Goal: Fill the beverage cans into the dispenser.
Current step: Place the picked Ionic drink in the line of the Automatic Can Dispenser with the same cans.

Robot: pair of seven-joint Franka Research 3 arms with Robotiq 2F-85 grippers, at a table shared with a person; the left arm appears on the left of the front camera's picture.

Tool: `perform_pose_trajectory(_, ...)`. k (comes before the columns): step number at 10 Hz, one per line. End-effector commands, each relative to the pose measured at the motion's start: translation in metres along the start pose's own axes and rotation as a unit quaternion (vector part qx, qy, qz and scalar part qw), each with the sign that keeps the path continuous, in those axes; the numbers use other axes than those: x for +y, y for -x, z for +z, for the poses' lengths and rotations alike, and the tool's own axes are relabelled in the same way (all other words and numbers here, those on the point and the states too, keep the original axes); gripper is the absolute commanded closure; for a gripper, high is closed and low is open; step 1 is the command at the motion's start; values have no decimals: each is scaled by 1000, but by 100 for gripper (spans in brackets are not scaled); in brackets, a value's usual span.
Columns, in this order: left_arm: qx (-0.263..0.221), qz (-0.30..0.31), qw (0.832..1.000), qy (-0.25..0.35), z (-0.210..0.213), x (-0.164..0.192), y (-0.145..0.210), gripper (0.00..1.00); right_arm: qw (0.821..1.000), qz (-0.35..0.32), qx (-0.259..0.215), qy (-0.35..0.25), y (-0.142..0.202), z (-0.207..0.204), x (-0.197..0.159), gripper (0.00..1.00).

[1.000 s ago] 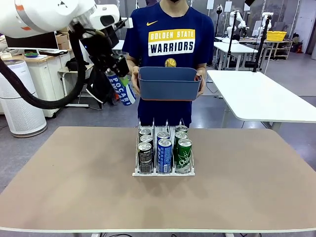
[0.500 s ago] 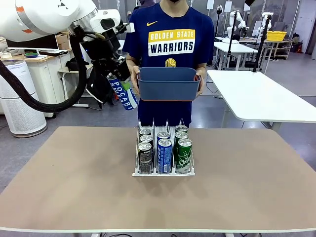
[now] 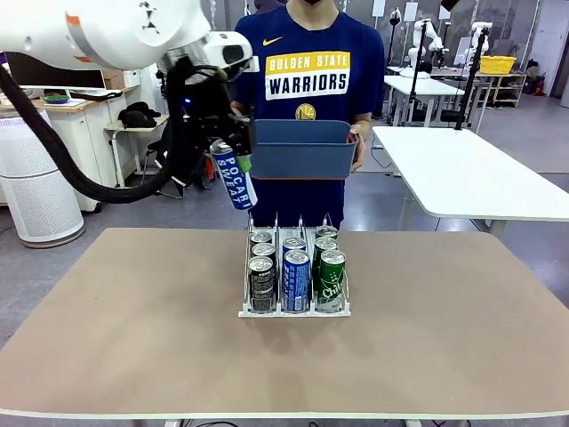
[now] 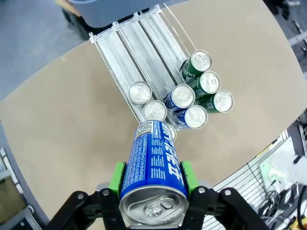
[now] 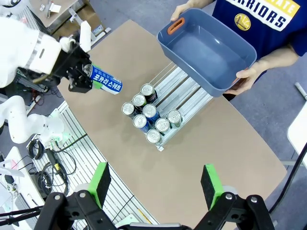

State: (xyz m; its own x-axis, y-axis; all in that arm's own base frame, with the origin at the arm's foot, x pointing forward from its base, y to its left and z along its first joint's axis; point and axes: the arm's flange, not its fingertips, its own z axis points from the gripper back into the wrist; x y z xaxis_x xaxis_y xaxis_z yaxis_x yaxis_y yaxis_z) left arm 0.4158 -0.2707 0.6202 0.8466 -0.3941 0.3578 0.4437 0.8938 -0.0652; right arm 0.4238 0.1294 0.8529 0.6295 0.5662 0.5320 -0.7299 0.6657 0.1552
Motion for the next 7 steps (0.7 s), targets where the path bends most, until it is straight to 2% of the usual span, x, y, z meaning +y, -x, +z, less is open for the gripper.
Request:
perform_pose_trajectory(1, 2, 31, 999, -19, 7, -32, 4, 43, 1000, -3, 0, -5, 1, 0, 0, 0)
perform_pose_trajectory(2, -2, 30, 999, -18, 6, -49, 11, 43, 1000, -3, 0, -5, 1, 0, 0, 0)
perform_pose_trajectory(5, 8, 24, 998, 51, -13, -107, 37, 43, 1000, -3, 0, -5, 1, 0, 0, 0)
perform_pose_trajectory(7, 50, 0, 996, 77, -37, -127, 48, 43, 1000, -3, 0, -5, 1, 0, 0, 0)
